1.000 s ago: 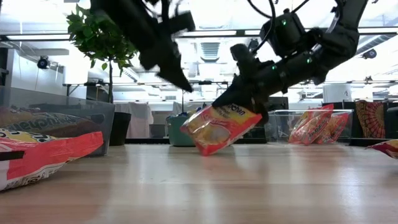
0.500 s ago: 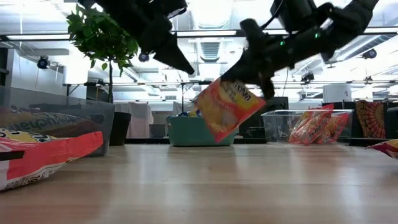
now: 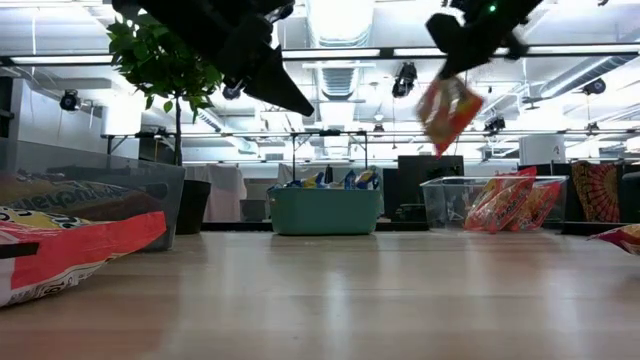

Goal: Sort Maruchan noodles
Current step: Put the right orange noodle pack into the transparent bin

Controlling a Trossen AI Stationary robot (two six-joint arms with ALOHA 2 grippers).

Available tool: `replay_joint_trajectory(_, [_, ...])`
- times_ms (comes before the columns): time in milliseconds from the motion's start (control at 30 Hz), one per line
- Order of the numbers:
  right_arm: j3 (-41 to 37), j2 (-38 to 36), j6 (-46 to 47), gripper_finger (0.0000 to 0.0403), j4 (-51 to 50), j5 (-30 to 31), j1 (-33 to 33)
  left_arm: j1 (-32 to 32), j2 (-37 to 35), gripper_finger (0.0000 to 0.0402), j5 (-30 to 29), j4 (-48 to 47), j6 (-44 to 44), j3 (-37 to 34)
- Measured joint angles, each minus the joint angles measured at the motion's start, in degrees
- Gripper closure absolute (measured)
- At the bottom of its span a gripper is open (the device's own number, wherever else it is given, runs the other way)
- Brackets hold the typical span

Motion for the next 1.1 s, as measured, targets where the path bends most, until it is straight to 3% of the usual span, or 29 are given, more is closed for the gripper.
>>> replay_joint_trajectory(100, [1.58, -0.01, 0.63, 0.0395, -6.35, 7.99, -2.9, 0.02, 0.07, 0.0364, -0.02, 0.19, -0.2, -0.01])
replay_joint_trajectory(167, [1.13, 0.36, 1.32, 0.0395, -6.66, 9.06, -5.49, 0.0, 0.13, 0.0364, -0.02, 0.19, -0.52, -0.05])
replay_joint_trajectory(367, [-6.0, 2.68, 4.02, 0.0395, 0.41, 8.83, -13.46, -0.27, 0.15, 0.0364, -0.02, 0.5, -1.47, -0.89])
replay_joint_trajectory(600, [-10.09, 5.96, 0.05, 0.0394, 12.61, 3.21, -20.73, -0.81, 0.15, 0.0364, -0.02, 0.11, -3.57, -1.56])
replay_joint_trajectory(1100, [-16.97, 14.37, 7.31, 0.039, 12.06, 4.86, -21.79, -0.96, 0.15, 0.0364, -0.02, -0.27, -5.1, -1.56])
